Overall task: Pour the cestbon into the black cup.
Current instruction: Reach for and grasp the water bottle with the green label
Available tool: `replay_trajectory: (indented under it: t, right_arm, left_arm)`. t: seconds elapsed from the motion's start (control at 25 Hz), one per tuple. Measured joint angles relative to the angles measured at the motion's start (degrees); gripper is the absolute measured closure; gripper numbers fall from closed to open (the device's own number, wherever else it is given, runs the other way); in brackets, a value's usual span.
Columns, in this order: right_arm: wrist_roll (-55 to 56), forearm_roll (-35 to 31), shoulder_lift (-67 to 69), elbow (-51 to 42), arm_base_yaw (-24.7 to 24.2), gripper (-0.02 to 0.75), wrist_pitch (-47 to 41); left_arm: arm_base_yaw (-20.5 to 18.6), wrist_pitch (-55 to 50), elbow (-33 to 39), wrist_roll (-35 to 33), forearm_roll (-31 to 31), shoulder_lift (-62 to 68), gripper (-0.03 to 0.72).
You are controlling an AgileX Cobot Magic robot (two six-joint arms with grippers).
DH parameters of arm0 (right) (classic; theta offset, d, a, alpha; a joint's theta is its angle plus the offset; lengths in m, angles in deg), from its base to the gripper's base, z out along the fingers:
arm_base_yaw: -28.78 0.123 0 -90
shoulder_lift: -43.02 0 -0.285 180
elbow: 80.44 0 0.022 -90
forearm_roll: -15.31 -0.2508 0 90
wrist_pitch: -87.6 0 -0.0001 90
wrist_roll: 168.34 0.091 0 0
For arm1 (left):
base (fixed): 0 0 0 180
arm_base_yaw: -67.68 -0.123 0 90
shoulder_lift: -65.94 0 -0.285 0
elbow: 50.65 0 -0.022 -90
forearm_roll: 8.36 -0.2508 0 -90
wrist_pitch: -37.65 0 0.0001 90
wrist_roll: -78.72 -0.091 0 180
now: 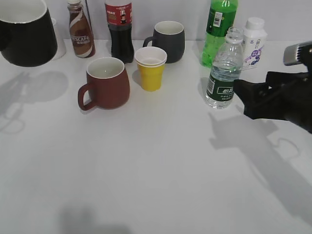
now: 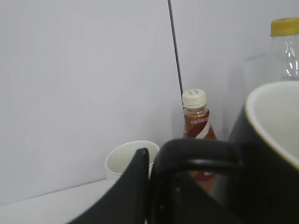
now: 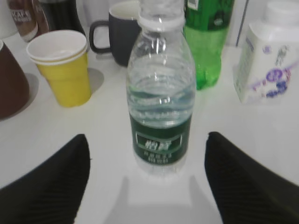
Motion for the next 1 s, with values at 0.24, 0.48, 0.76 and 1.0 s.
replay_trajectory:
  t: [0.24, 0.48, 0.76, 1.0]
  right_arm:
    - [-1.2, -1.1, 11.7, 0.2, 0.0, 0.097, 14.7]
    - [-0.8, -4.8, 21.0, 4.7, 0.0, 0.087, 18.9]
    - [-0.2, -4.5, 26.4, 11.3, 0.0, 0.087, 19.1]
    - [-0.1, -4.5, 32.6, 17.6, 0.0, 0.127, 17.6]
  left_arm:
    - [0.0, 0.0, 0.0, 0.0, 0.0, 0.0, 0.647]
    - [0.0, 0.0, 0.0, 0.0, 0.0, 0.0, 0.647]
    - [0.0, 0.0, 0.0, 0.0, 0.0, 0.0, 0.647]
    - [0.0, 0.0, 0.0, 0.0, -0.3, 0.0, 0.647]
